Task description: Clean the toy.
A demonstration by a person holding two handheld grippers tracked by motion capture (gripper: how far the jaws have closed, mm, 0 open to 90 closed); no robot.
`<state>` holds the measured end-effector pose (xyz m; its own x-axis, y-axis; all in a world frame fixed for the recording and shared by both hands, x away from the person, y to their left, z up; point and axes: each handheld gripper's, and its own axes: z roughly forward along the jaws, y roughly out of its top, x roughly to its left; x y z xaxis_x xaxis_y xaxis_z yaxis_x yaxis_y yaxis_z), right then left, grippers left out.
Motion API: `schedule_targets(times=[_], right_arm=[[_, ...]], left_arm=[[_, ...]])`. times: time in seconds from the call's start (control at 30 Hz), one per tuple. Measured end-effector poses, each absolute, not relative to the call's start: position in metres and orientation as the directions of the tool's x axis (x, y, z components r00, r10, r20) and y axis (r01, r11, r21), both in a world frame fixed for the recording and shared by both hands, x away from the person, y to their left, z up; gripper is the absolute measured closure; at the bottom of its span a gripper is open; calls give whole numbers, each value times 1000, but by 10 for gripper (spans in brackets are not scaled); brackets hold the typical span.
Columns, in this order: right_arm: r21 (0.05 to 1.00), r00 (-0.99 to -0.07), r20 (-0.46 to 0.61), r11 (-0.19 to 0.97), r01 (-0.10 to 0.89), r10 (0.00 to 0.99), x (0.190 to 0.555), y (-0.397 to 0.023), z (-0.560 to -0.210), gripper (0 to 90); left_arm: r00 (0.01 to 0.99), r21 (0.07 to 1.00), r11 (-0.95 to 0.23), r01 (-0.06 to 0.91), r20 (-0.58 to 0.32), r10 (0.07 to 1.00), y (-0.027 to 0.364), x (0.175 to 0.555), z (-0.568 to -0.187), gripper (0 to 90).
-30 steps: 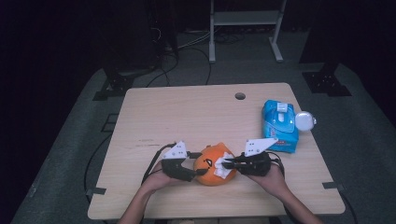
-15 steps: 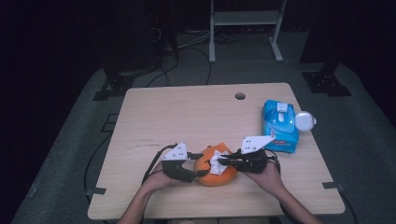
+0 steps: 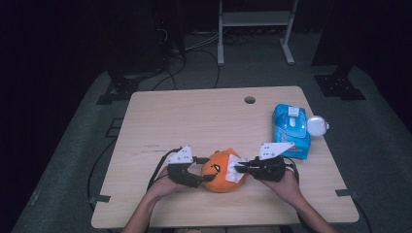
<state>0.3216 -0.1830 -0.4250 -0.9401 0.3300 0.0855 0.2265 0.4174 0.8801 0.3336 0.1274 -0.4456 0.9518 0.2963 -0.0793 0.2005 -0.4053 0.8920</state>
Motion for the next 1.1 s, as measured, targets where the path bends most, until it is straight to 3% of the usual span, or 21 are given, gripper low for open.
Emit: schedule_targets(times=[0.1, 0.17, 0.3, 0.53, 0.67, 0.8, 0.93, 1.0, 1.1], right_arm=[[882, -956, 77, 428, 197, 283, 315, -166, -425, 837], [880, -960, 64, 437, 183, 274, 314, -160, -425, 837], [882, -956, 83, 427, 201, 280, 317, -162, -426, 840], [893, -959, 26, 424, 149, 281, 311, -158, -416, 839], [887, -950, -20, 444, 127, 313, 313, -157, -413, 800], [888, -945, -41, 445, 114, 324, 311, -153, -414, 681], [887, -937, -83, 454, 86, 339, 309, -147, -415, 627], [883, -935, -95, 462, 80, 342, 310, -144, -416, 648], [877, -932, -87, 471, 96, 351, 313, -147, -417, 762]], left_arm=[[941, 882, -418, 217, -75, 331, 128, 335, -444, 324], [927, 873, -431, 229, -59, 372, 130, 335, -439, 229], [930, 884, -411, 224, -68, 361, 130, 330, -433, 225], [953, 883, -440, 165, -27, 302, 121, 326, -434, 402], [954, 886, -436, 161, -27, 297, 121, 327, -435, 413], [957, 885, -442, 148, -15, 289, 118, 326, -436, 423], [961, 883, -450, 130, -1, 276, 116, 325, -435, 425], [962, 884, -449, 128, 1, 274, 116, 325, -436, 424], [962, 886, -443, 135, -10, 273, 117, 326, -436, 424]])
